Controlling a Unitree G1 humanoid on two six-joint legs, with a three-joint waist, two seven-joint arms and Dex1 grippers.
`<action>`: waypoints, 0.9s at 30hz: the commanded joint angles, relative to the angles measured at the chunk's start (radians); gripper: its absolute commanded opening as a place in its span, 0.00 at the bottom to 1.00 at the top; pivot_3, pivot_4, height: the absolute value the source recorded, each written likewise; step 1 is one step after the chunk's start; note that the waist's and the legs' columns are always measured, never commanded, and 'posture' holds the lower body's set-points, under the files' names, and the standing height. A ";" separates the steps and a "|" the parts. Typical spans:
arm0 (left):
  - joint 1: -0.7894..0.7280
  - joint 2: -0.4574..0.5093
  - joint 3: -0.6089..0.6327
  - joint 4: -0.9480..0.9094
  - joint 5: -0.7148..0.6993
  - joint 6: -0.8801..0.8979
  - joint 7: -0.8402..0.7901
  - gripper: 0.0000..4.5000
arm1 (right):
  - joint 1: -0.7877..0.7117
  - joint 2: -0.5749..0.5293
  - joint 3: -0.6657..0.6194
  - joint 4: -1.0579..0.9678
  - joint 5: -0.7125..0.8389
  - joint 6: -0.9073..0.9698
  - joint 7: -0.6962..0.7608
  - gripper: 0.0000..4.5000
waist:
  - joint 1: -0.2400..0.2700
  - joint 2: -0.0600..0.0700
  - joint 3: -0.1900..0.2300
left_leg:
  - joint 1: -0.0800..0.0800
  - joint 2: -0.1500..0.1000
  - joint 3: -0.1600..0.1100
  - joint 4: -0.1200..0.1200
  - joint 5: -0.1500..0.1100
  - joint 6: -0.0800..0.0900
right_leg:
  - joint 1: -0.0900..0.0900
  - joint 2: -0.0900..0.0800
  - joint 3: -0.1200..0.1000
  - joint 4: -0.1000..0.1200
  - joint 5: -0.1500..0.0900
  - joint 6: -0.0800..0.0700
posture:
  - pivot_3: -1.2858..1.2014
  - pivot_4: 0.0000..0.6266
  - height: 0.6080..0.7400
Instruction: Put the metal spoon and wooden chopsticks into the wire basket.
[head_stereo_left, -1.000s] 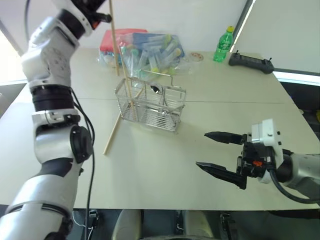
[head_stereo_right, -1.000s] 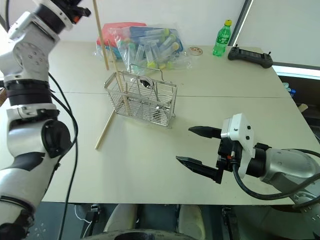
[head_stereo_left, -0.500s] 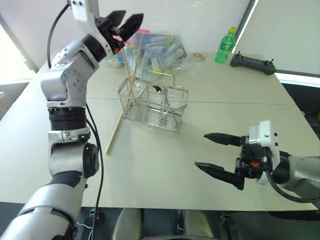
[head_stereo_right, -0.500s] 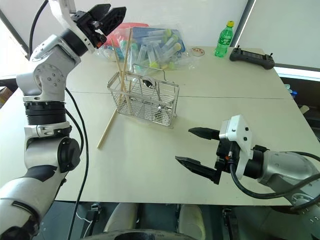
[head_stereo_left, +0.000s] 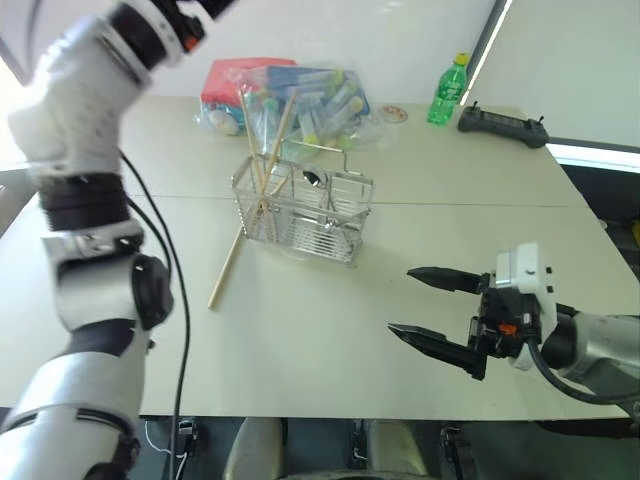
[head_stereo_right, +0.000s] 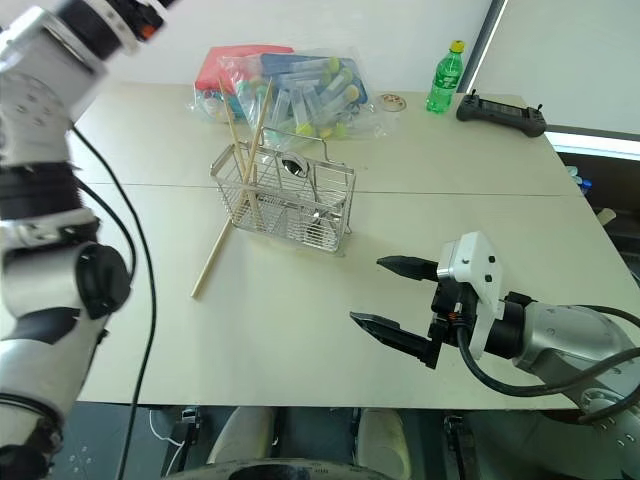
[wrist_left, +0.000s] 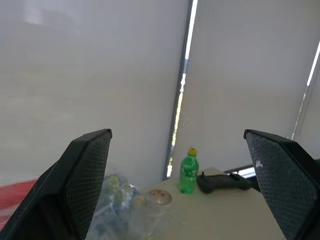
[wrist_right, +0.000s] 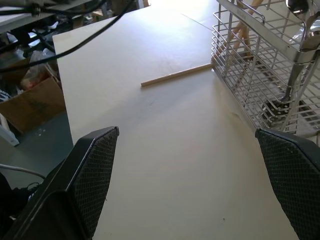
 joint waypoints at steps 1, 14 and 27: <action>-0.087 0.159 -0.069 0.121 0.088 0.075 -0.060 0.99 | 0.011 0.016 -0.005 -0.028 -0.012 -0.028 0.001 1.00 | -0.001 0.001 0.000 | 0.000 0.000 0.000 0.000 0.000 0.000 | 0.000 0.000 0.000 0.000 0.000 0.000 | 0.52 0.24 0.63; 0.172 0.268 -0.464 0.201 0.316 0.322 -0.332 0.99 | 0.001 0.095 0.099 -0.031 -0.080 -0.065 -0.022 1.00 | 0.004 0.003 0.000 | -0.004 0.000 0.000 0.000 0.000 0.000 | -0.003 -0.001 0.000 -0.002 -0.002 -0.005 | 0.52 0.24 0.63; 0.205 0.070 -0.441 0.412 0.382 0.275 -0.187 0.99 | 0.036 0.122 0.105 -0.066 -0.091 -0.068 -0.062 1.00 | 0.003 0.003 0.000 | -0.002 0.000 0.000 -0.003 -0.001 0.001 | -0.003 0.000 0.000 -0.001 -0.001 0.000 | 0.52 0.24 0.63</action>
